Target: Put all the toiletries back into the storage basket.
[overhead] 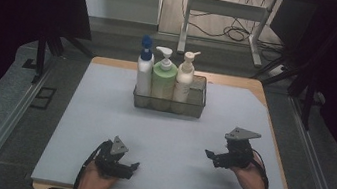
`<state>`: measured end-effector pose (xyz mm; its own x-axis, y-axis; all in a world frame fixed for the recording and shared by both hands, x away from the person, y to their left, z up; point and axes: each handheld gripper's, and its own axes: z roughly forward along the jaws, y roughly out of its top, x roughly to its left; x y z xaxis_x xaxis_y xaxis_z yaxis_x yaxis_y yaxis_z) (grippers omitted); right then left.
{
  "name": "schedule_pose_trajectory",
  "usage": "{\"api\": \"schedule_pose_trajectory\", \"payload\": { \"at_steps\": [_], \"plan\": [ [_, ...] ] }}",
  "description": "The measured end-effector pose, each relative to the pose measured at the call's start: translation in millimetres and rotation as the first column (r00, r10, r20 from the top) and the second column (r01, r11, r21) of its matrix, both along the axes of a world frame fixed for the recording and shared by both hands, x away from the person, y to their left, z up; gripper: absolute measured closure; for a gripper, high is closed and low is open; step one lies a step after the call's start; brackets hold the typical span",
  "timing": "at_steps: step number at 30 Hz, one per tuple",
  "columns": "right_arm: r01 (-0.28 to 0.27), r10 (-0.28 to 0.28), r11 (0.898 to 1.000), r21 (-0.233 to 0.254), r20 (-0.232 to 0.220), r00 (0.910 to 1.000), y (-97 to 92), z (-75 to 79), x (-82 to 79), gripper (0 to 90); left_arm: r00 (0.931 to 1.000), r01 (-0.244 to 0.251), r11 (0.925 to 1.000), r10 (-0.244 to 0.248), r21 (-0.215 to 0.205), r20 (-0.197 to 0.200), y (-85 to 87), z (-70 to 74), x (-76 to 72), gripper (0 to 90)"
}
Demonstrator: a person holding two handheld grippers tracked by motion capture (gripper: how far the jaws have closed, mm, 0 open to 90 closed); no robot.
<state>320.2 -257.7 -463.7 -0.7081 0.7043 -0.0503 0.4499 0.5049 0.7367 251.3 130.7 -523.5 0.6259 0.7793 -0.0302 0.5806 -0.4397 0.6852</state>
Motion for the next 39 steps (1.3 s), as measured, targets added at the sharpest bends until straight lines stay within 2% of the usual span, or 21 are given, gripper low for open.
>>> {"api": "schedule_pose_trajectory", "payload": {
  "at_steps": [14,24,27,28,31,39],
  "plan": [
    [0.037,-0.037,0.999,0.005,-0.015,0.9992,-18.1,-27.8,-23.0,2.9,1.0000,-0.002,1.0000,0.002,-0.002,0.001,-0.1,-0.2,-0.1,13.0],
    [0.073,-0.072,0.997,0.012,-0.048,0.9963,-29.5,-46.9,-33.4,3.0,1.0000,-0.002,1.0000,0.002,-0.001,0.002,-0.2,-0.2,-0.1,12.9],
    [0.077,-0.076,0.997,0.018,-0.073,0.9945,-31.6,-55.5,-34.7,3.3,1.0000,-0.002,1.0000,0.002,0.000,0.002,-0.3,-0.2,-0.1,12.9],
    [0.076,-0.075,0.997,0.015,-0.084,0.9936,-31.5,-56.7,-34.5,3.7,1.0000,-0.002,1.0000,0.002,-0.001,0.002,-0.3,-0.2,-0.1,12.9],
    [0.074,-0.074,0.997,-0.004,-0.076,0.9943,-29.6,-57.2,-35.0,3.6,1.0000,-0.005,1.0000,0.005,-0.004,0.003,-0.5,-0.3,-0.2,12.9],
    [0.075,-0.075,0.997,-0.001,-0.071,0.9946,-29.8,-58.0,-35.4,3.4,1.0000,-0.004,1.0000,0.004,-0.005,0.002,-0.6,-0.4,-0.1,12.8]
  ]
}}
